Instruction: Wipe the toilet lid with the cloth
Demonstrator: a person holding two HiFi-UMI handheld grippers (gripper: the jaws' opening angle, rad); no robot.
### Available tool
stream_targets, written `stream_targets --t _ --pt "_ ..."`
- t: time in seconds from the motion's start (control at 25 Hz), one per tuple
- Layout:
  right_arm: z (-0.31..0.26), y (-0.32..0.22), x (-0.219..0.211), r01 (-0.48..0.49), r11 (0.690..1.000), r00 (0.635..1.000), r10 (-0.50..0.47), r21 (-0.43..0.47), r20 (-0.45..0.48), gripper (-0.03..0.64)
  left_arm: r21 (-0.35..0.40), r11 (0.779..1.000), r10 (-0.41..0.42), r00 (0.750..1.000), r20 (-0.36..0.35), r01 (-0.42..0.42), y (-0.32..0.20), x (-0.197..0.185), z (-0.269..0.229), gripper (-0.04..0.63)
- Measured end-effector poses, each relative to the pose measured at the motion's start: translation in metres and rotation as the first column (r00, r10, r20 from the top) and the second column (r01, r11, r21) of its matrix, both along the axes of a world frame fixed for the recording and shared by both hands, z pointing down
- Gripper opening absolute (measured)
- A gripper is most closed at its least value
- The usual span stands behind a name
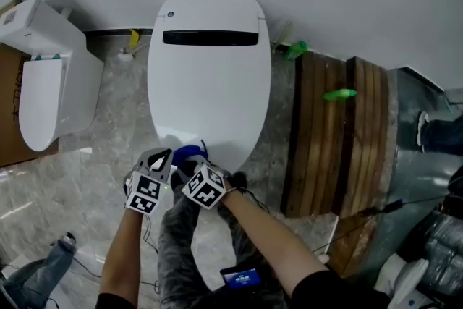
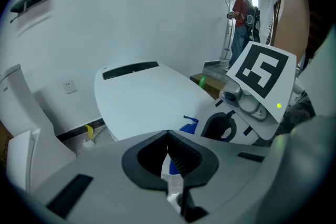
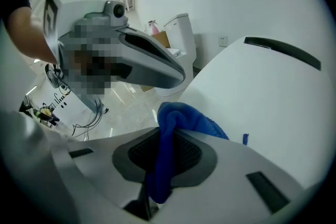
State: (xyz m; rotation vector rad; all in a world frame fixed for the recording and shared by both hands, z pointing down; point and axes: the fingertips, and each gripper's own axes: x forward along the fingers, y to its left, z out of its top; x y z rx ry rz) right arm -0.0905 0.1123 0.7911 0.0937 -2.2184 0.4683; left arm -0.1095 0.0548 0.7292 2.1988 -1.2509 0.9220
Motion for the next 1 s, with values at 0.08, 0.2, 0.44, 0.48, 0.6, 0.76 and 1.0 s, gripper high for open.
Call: stream_targets --t 0.08,0.2,0.44,0.48,0.6,0.76,1.0 --pt "0.000 0.008 0.014 -0.009 1.000 1.000 0.009 -0.021 0.005 0.055 0.001 1.000 0.012 1.000 0.001 -0.012 -0.002 0.010 0.000 0.011" --pt "0.003 0.019 0.035 -0.014 0.999 1.000 0.014 -0.045 0.006 0.055 0.001 0.999 0.034 0.999 0.003 -0.034 -0.006 0.027 0.000 0.011" --pt "0.005 0.021 0.077 -0.050 0.997 0.999 0.050 -0.065 -0.013 0.055 0.005 0.996 0.086 0.996 -0.002 -0.086 -0.023 0.060 -0.001 0.011" --pt "0.005 0.019 0.084 -0.064 0.996 0.998 0.063 -0.069 -0.017 0.055 0.004 0.995 0.095 0.995 -0.004 -0.095 -0.025 0.066 -0.001 0.011" --pt "0.006 0.011 0.106 -0.100 0.992 0.995 0.098 -0.075 -0.031 0.055 0.003 0.993 0.121 0.993 -0.008 -0.121 -0.033 0.083 -0.002 0.011" --pt "0.006 -0.008 0.134 -0.132 0.990 0.990 0.129 -0.057 -0.058 0.055 0.004 0.989 0.151 0.988 -0.012 -0.151 -0.044 0.102 -0.005 0.011" --pt "0.006 -0.052 0.164 -0.232 0.971 0.971 0.228 -0.051 -0.068 0.055 0.015 0.985 0.172 0.985 -0.015 -0.172 -0.065 0.115 -0.011 0.011"
